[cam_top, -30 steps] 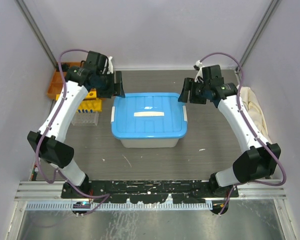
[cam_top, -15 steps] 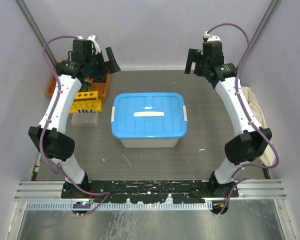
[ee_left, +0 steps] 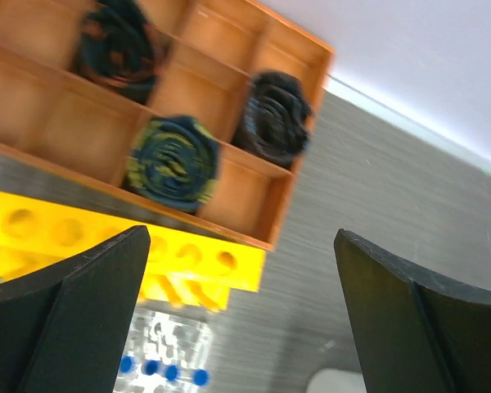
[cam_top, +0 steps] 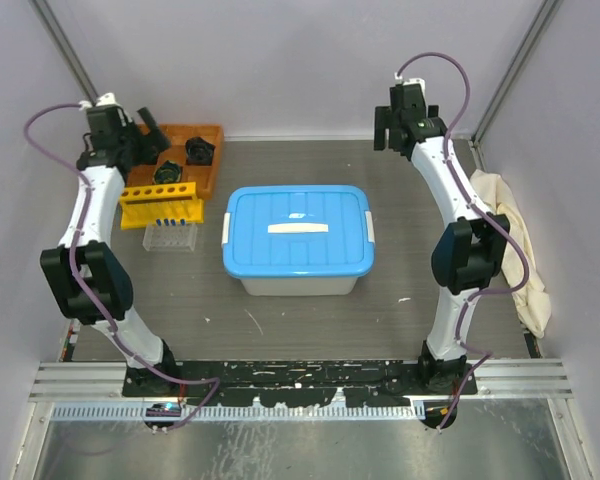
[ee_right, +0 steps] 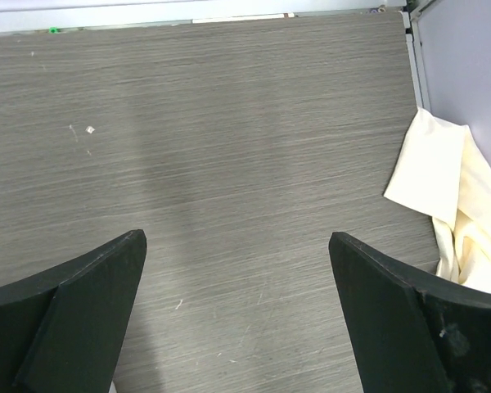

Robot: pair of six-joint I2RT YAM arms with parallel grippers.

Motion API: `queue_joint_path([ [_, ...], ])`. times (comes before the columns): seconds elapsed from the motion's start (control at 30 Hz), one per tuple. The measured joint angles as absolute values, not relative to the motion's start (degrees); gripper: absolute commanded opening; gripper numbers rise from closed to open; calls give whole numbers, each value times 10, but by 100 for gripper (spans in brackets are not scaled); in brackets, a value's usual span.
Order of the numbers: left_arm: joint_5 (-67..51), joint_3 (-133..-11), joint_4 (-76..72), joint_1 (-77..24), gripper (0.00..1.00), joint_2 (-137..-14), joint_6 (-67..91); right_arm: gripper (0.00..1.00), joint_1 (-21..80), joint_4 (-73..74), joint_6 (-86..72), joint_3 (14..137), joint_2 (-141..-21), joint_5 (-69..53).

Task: Organize the chemistry lab equipment
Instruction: Reset both arms

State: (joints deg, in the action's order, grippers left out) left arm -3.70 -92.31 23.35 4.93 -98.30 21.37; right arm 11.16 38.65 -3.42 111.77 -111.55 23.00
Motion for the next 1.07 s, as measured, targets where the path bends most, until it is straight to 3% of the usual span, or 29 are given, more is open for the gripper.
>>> queue_joint_path([
  [0.13, -39, -926, 226, 110, 98, -984, 218, 100, 73, 386, -36, 1124, -1119, 203],
  [0.37, -61, -928, 225, 94, 98, -986, 218, 100, 0, 378, -45, 1129, -1119, 175],
  [1.07, -69, -971, 230, 92, 98, -1024, 204, 100, -7, 342, -46, 1064, -1115, 117],
])
